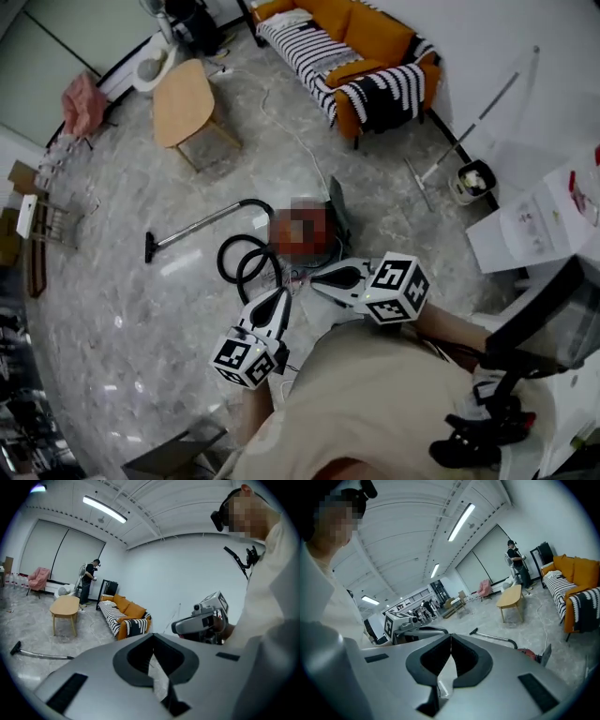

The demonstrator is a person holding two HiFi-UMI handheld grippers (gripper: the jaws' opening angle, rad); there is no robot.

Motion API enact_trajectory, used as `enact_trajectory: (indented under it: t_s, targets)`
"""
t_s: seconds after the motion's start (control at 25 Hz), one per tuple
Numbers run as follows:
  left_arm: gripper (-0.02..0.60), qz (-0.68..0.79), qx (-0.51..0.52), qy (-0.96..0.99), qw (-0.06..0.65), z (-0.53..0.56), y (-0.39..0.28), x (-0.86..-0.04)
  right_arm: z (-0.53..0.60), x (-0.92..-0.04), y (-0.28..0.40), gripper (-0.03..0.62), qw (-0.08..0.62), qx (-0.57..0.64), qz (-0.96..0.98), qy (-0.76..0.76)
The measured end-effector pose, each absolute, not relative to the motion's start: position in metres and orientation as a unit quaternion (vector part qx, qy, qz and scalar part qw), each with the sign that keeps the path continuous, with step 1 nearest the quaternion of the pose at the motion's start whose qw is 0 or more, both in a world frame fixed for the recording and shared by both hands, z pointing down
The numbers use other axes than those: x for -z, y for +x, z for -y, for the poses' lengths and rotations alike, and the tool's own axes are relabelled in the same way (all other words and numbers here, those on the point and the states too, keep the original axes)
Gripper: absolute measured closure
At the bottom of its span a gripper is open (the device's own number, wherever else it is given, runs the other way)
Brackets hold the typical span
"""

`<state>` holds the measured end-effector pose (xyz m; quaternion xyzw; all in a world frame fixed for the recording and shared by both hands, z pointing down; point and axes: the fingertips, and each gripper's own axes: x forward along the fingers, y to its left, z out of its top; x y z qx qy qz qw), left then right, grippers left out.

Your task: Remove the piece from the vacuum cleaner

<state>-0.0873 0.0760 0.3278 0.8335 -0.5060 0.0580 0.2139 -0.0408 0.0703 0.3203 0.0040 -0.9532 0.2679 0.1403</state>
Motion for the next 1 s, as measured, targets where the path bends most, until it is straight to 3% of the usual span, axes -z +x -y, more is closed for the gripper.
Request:
enact_trajectory:
  t_s: [0.52,1.0]
  targets:
    - [0.577,0.578,-0.11,0.781,0.209,-0.018,-0.015,-0.323,0.028,-0.333,0.048,0.592,0.127,-0.334,0.934,-0.004]
    - [0.577,0.594,-0.148,0.76,0.216,0.016,-0.027,-0.345,0.058,-0.369,0.057,0.592,0.167,-0.349,0.922,0.004]
